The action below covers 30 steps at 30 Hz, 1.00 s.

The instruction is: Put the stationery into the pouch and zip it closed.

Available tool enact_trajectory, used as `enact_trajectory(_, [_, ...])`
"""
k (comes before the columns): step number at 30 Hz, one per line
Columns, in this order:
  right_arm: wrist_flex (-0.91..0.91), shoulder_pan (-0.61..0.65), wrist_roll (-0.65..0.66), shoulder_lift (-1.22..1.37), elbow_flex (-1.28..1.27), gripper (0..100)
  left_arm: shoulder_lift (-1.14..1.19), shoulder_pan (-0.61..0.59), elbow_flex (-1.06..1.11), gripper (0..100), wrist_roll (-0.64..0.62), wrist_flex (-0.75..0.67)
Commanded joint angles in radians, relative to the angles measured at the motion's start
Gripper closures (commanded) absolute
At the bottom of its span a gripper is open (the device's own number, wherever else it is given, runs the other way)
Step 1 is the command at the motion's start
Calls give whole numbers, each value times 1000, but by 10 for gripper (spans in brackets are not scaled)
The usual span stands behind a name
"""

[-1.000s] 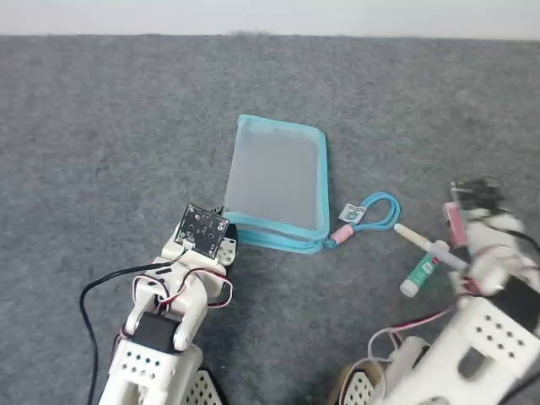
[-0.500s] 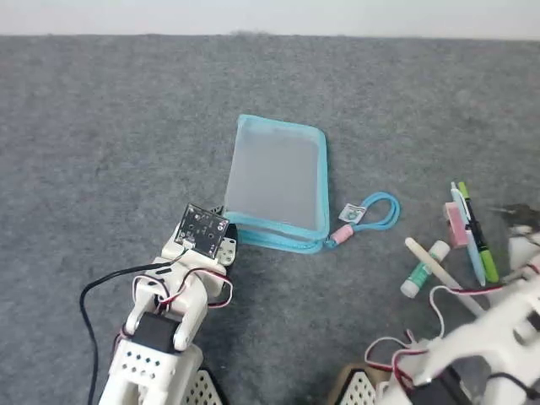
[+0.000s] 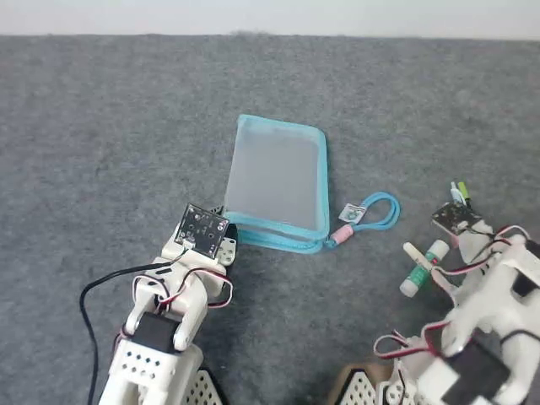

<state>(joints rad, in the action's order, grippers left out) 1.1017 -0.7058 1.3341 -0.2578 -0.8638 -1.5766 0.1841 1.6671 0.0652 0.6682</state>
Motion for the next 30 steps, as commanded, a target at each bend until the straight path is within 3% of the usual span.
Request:
enact_trajectory(1, [-27, -19, 44, 44, 32, 864, -17, 8, -13, 989, -8, 2])
enact_trajectory(8, [-85, -101, 86, 87, 32, 870, -17, 8, -13, 989, -8, 2])
enact_trajectory(11, [-104, -136, 81, 88, 34, 944, -17, 8, -13, 989, -8, 2])
enact_trajectory(12, [-107, -139, 60, 84, 35, 991, -17, 8, -13, 989, -8, 2])
enact_trajectory(18, [-42, -131, -164, 7, 150, 991, -17, 8, -13, 989, -9, 2])
enact_trajectory(24, [255, 1, -199, -166, 230, 992, -17, 14, -13, 989, -11, -15])
enact_trajectory(30, [415, 288, -338, -450, 190, 992, -12, 15, -19, 989, -15, -107])
